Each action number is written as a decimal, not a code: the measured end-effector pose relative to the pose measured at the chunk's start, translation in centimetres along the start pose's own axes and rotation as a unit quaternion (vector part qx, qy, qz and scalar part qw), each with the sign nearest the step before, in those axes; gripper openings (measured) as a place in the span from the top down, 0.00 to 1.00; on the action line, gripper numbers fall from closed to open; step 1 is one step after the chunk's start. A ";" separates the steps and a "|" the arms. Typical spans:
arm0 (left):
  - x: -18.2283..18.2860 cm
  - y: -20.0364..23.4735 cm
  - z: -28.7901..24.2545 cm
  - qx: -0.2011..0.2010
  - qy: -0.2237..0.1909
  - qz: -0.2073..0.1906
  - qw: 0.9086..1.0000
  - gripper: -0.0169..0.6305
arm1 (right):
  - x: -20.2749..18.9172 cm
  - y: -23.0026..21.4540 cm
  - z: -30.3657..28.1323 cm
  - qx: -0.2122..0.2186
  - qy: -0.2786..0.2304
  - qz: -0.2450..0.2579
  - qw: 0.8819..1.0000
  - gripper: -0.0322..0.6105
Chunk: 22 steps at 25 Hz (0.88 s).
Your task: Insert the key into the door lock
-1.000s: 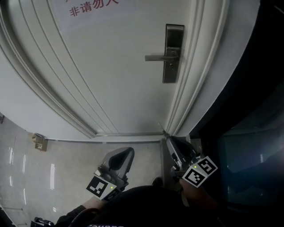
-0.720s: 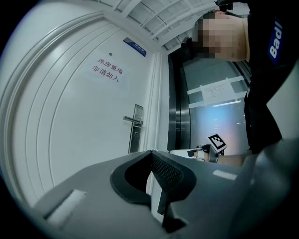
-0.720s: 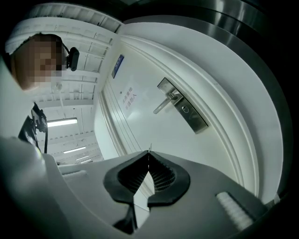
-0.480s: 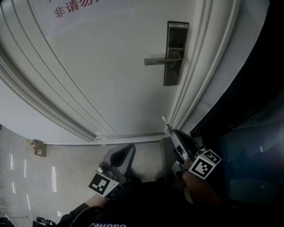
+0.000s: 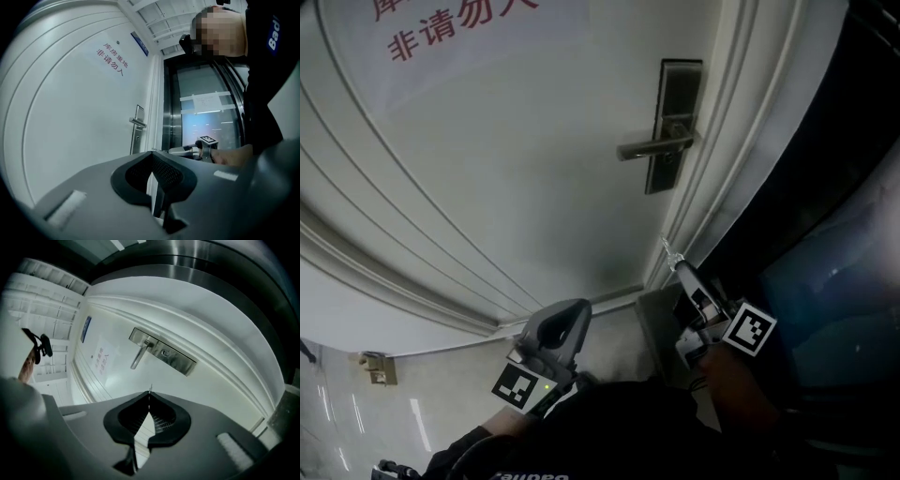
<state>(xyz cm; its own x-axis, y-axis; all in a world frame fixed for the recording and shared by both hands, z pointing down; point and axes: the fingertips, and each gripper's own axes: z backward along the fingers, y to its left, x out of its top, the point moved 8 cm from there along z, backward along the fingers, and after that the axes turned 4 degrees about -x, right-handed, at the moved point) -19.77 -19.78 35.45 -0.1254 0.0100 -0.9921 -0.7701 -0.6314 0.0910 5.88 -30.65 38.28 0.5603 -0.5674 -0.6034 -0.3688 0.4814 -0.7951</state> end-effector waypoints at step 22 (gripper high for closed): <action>0.2 3.3 -7.0 0.026 0.008 -0.043 0.999 0.95 | 9.3 -4.9 -7.6 0.030 -0.041 -0.151 0.987 0.94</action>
<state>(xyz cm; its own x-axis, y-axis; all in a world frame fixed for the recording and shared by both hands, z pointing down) -17.91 -27.30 34.96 -0.0475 0.0492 -0.9977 -0.8093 -0.5873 0.0096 7.22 -43.34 36.10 0.6966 -0.6365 -0.3311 -0.1335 0.3385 -0.9315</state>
